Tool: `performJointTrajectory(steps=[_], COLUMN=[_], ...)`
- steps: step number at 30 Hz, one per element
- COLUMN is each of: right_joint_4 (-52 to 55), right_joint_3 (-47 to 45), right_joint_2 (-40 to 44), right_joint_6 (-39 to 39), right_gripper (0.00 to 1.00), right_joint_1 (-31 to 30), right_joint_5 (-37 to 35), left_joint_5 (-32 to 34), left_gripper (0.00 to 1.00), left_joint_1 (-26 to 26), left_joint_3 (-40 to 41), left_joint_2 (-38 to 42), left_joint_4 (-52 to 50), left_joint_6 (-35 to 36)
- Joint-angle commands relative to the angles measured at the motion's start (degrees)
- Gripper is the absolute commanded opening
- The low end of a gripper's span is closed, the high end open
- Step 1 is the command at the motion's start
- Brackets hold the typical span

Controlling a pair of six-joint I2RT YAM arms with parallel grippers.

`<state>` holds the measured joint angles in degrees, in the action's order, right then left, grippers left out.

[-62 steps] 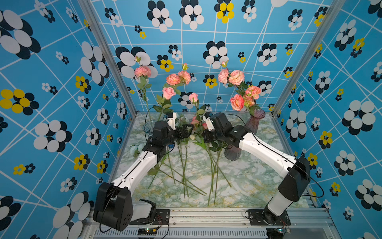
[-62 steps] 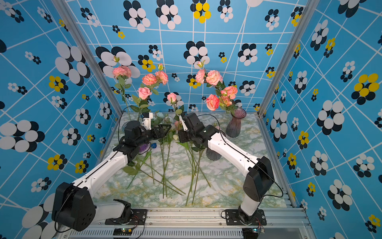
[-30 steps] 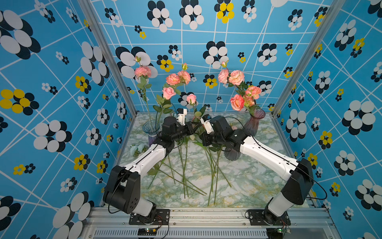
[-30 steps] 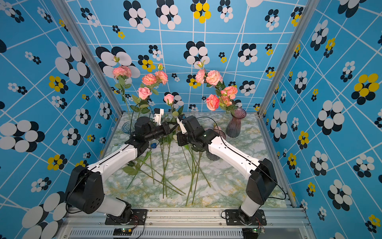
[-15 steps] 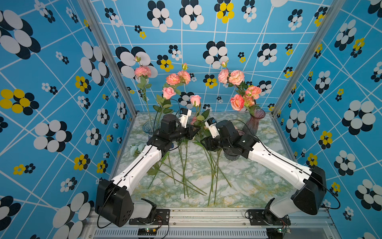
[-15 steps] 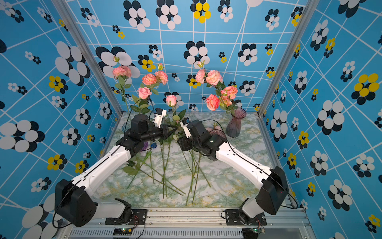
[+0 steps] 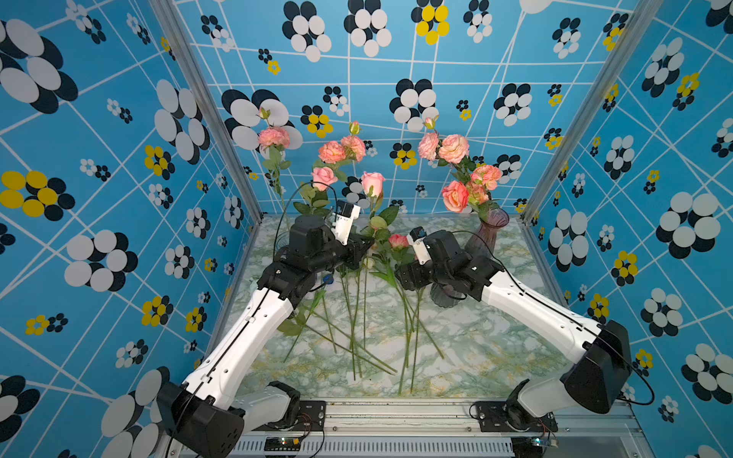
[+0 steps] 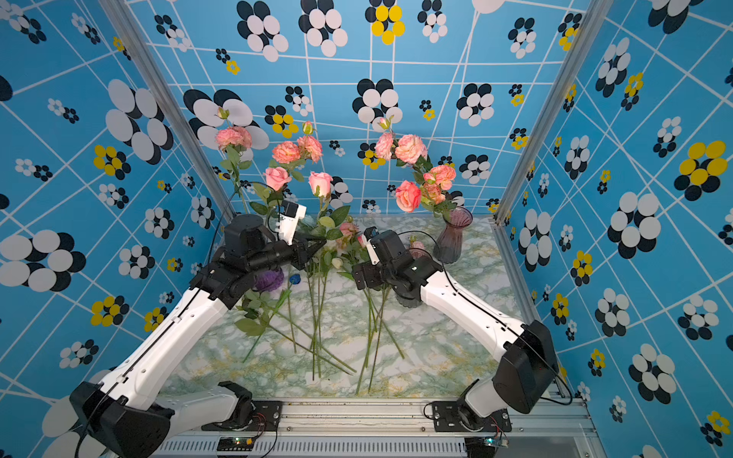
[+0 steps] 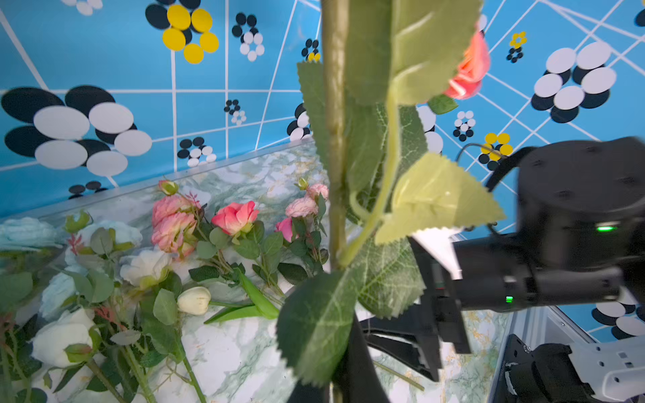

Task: Place the pink flowers into the vase
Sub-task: Pick up the flower at the center of the board, then place the flower in the vase.

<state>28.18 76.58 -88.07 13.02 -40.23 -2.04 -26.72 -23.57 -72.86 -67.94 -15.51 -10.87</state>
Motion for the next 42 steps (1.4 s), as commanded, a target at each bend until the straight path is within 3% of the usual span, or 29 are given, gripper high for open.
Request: performJointTrajectory(steps=[1, 8, 15, 23, 29, 37, 42], right_joint_4=[1.8, 0.6, 0.4, 0.4, -0.1, -0.3, -0.6], right_joint_3=[2.7, 4.4, 5.2, 5.9, 6.1, 5.0, 4.0], right_joint_2=[-2.8, -5.2, -6.4, -7.7, -8.7, -8.5, -8.3], right_joint_6=[1.2, 1.8, 2.1, 2.3, 2.6, 2.5, 2.8], right_gripper=[0.99, 0.99, 0.99, 0.99, 0.99, 0.99, 0.99], right_joint_1=[0.2, 0.2, 0.2, 0.2, 0.3, 0.3, 0.9], right_joint_5=[-0.2, 1.3, 2.0, 3.0, 3.7, 3.5, 3.6], left_joint_5=[0.5, 12.1, 21.4, 18.0, 14.2, 11.1, 11.5], left_gripper=[0.00, 0.00, 0.00, 0.00, 0.00, 0.00, 0.00], left_joint_1=[-0.5, -0.2, 2.8, 21.7, 30.1, 33.2, 33.3], left_joint_3=[-4.2, -12.0, -15.1, -19.6, -23.5, -19.5, -13.0], left_joint_2=[4.2, 6.2, 7.3, 4.6, -0.4, -5.5, -6.5], left_joint_4=[-2.5, -9.0, -3.5, 4.8, 9.3, 18.0, 21.5], left_joint_6=[4.5, 15.8, 22.3, 16.7, 12.0, 7.8, 6.7])
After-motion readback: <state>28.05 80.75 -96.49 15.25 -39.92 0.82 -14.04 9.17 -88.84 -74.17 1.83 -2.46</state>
